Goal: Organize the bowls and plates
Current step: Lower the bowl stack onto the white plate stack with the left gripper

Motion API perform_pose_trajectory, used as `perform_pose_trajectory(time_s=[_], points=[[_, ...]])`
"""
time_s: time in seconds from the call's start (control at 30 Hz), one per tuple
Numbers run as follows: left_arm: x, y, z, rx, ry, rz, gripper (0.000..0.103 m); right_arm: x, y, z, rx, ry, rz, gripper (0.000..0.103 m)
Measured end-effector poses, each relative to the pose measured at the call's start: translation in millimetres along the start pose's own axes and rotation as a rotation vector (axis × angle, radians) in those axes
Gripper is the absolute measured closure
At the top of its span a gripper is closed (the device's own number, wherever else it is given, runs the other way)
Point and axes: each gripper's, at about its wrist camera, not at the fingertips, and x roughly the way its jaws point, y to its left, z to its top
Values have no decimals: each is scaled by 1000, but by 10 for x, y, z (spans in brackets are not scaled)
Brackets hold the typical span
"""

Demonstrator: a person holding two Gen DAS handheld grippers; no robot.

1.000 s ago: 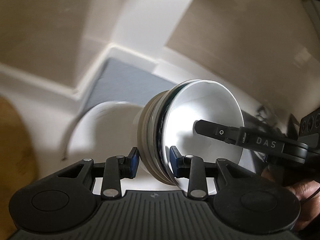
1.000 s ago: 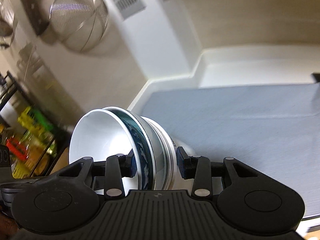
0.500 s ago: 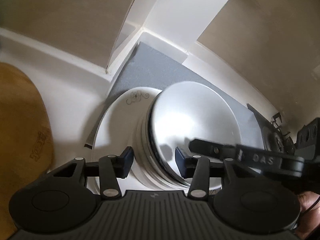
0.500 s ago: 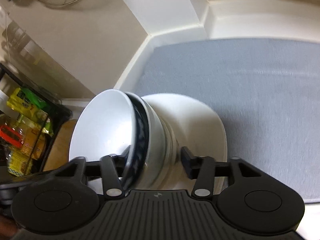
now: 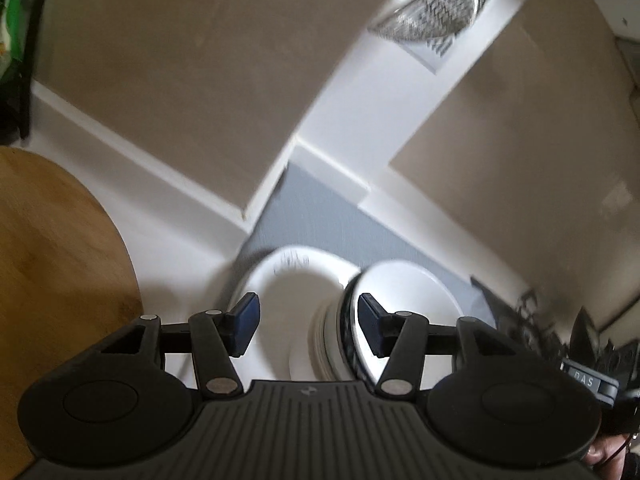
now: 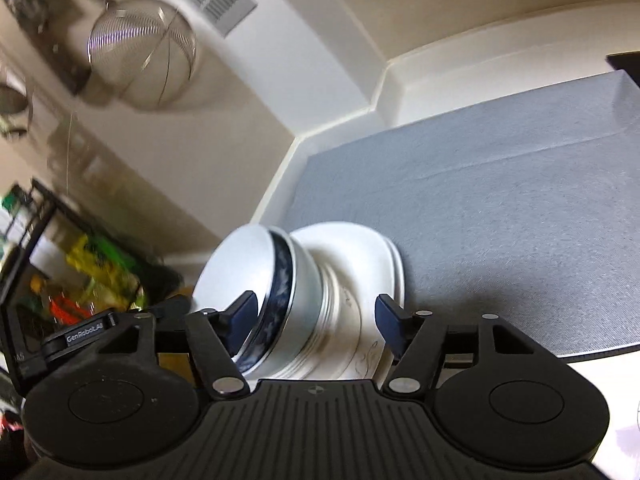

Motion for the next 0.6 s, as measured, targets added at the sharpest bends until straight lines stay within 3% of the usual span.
perform_pose_trajectory(time_s=[0.1,0.23,0.4,0.6], points=[[1,70,20,-7,-7,35,47,-41,-68,30,21,-40,6,36],[145,169,-12,-19,40,104,64,34,-185,16,60,-4,-62,42],[326,273,-137,-50,119,115,64,224,-280,-64,85,101,-131,47],[415,334,-201,-56,152,137,64,405,-282,-127,79,168,-130,50]])
